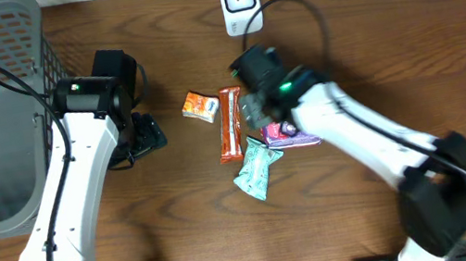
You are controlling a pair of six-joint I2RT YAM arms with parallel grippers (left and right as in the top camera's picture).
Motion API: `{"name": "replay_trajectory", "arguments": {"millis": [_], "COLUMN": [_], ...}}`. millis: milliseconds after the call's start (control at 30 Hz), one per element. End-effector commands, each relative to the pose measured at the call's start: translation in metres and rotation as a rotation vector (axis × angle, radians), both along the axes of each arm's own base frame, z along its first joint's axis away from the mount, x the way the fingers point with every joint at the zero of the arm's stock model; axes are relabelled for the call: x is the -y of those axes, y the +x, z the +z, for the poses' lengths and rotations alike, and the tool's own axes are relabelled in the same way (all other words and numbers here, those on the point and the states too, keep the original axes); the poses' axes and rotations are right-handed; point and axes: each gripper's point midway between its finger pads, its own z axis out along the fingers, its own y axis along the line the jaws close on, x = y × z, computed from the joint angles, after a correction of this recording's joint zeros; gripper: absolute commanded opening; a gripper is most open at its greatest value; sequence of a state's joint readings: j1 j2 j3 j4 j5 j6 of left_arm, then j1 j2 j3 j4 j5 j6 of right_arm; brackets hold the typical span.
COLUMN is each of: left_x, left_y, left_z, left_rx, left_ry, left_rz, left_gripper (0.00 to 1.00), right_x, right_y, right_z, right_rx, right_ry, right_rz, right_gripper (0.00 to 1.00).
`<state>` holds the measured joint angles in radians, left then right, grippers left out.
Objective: Scan the item barcode
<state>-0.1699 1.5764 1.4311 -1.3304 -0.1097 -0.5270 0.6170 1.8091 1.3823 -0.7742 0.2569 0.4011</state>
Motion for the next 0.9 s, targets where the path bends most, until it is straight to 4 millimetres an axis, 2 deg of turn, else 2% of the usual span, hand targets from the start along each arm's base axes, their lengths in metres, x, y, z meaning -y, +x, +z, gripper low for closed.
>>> {"name": "replay_trajectory", "arguments": {"millis": [0, 200, 267, 367, 400, 433, 500, 567, 600, 633, 733, 867], "left_x": [-0.002, -0.002, -0.002, -0.002, -0.002, -0.002, -0.002, -0.002, -0.002, -0.002, -0.002, -0.002], "left_y": [-0.002, -0.002, -0.002, -0.002, -0.002, -0.002, -0.002, -0.002, -0.002, -0.002, -0.002, -0.002], "left_z": [0.0, 0.0, 0.0, 0.0, 0.0, 0.0, 0.0, 0.0, 0.0, 0.0, 0.0, 0.0], "left_rx": [-0.002, -0.002, -0.002, -0.002, -0.002, -0.002, -0.002, -0.002, -0.002, -0.002, -0.002, -0.002], "left_ry": [0.003, 0.003, 0.003, 0.003, 0.003, 0.003, 0.003, 0.003, 0.003, 0.003, 0.003, 0.003], "left_rz": [0.017, 0.017, 0.017, 0.017, 0.017, 0.017, 0.017, 0.017, 0.017, 0.017, 0.017, 0.017], "left_gripper": [0.98, 0.98, 0.98, 0.98, 0.98, 0.98, 0.98, 0.98, 0.98, 0.98, 0.98, 0.98], "right_x": [-0.002, 0.003, 0.007, 0.011, 0.009, 0.007, 0.001, -0.004, -0.008, -0.011, -0.018, -0.011], "right_y": [-0.006, -0.012, -0.015, -0.02, -0.021, -0.021, -0.018, -0.01, -0.003, 0.002, 0.01, 0.01], "right_z": [-0.04, -0.077, -0.09, -0.095, -0.092, -0.088, -0.075, -0.053, -0.027, -0.009, 0.035, 0.072], "right_rx": [0.011, 0.006, -0.023, -0.06, -0.063, -0.068, -0.063, -0.044, -0.03, -0.025, -0.037, -0.105], "right_ry": [-0.174, -0.334, -0.357, -0.347, -0.329, -0.307, -0.256, -0.184, -0.093, -0.017, 0.232, 0.52], "right_rz": [-0.04, -0.04, -0.038, -0.066, -0.08, -0.088, -0.092, -0.096, -0.084, -0.071, -0.002, 0.078], "right_gripper": [0.86, 0.87, 0.66, 0.17, 0.06, 0.01, 0.01, 0.01, 0.01, 0.01, 0.01, 0.01]}}
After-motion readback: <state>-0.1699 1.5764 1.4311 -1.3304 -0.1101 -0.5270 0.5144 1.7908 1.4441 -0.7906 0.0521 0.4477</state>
